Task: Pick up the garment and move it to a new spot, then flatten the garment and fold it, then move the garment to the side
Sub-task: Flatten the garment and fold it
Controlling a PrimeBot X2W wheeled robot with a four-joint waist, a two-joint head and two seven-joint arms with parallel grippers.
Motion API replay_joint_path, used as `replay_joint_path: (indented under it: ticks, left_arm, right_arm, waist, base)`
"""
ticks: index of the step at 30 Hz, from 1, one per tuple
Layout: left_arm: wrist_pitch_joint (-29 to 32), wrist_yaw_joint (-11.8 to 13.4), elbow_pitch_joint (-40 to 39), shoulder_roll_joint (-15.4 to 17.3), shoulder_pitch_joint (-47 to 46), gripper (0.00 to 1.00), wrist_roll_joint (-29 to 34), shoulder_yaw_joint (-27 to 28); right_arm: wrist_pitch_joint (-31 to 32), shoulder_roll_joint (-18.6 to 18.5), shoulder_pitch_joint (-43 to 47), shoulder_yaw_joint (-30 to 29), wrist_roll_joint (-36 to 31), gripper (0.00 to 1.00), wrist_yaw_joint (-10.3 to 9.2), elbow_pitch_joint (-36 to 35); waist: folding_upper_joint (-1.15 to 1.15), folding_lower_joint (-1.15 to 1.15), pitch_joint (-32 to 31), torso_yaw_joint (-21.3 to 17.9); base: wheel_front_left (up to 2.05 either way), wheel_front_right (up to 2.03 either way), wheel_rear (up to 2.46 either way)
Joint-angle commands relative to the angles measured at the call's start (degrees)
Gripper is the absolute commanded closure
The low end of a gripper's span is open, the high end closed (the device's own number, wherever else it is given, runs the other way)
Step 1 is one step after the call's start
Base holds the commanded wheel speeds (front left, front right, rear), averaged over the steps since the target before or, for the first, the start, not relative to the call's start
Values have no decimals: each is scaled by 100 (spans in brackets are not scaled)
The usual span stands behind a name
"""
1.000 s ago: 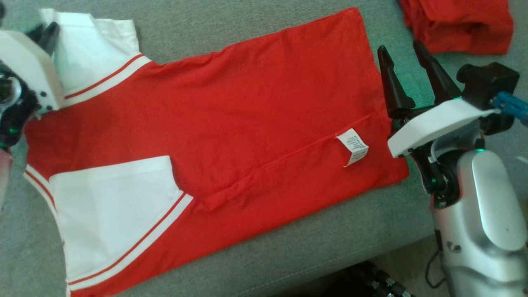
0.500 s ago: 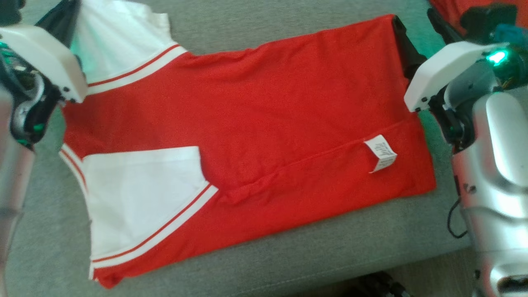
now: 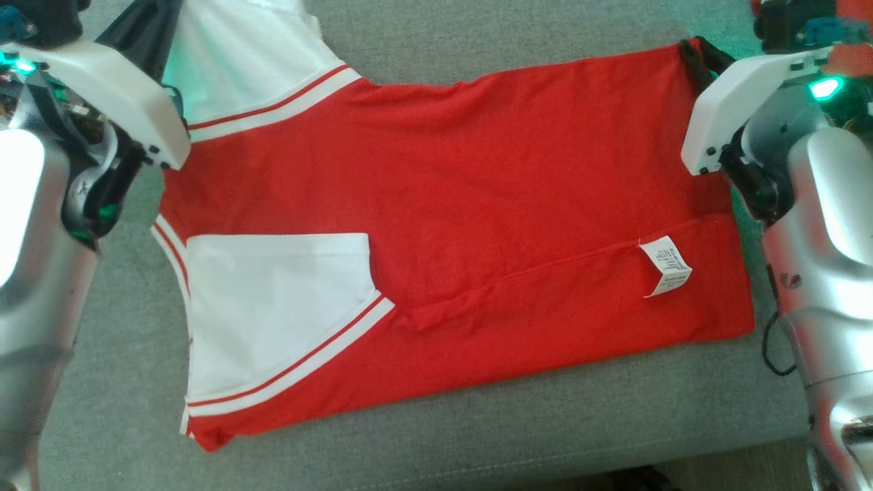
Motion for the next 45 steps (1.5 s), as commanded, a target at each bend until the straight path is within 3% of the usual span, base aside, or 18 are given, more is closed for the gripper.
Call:
replay_joint_path:
  ticks: [1, 2, 8, 15, 23, 28, 36, 45]
  left_arm:
    - [-76, -29, -212, 200, -160, 100, -40, 197]
    - [-99, -30, -212, 198, -145, 100, -49, 197]
    - [-296, -33, -346, 239, 44, 100, -113, 231]
    - [-614, 58, -1105, 309, 777, 100, -240, 292]
    - [-866, 520, -2347, 487, 2147, 100, -390, 464]
    - [-1021, 825, -2832, 473, 3071, 100, -489, 484]
    - [-1476, 1051, -2923, 131, 4081, 100, -592, 303]
    - [-1860, 994, -2404, -177, 4512, 100, -610, 48]
  right_arm:
    - [-40, -32, -70, 78, 45, 96, 37, -124]
    - [-92, -42, -87, 89, 55, 100, 37, -77]
    - [-505, -64, -116, 183, 71, 100, 37, 136]
    - [-1099, -184, 300, 408, 196, 100, 37, -105]
    - [-1445, -440, 1257, 280, 298, 100, 37, -904]
    - [-1368, -393, 1919, -47, 313, 100, 37, -1390]
    - [-1233, -206, 2684, -553, 138, 100, 37, -1851]
    - [-1185, -8, 3172, -834, 13, 100, 37, -2094]
  waist:
    - [0, 0, -31, 20]
    - [0, 0, -59, 30]
    - [0, 0, -243, 61]
    - [0, 0, -585, 151]
    - [0, 0, -1061, 321]
    - [0, 0, -1274, 394]
    - [0, 0, -1456, 508]
    - [0, 0, -1577, 502]
  base:
    - [0, 0, 0]
    - [0, 0, 0]
    - [0, 0, 0]
    - [0, 0, 0]
    - [0, 0, 0]
    - [0, 0, 0]
    - [0, 0, 0]
    - [0, 0, 0]
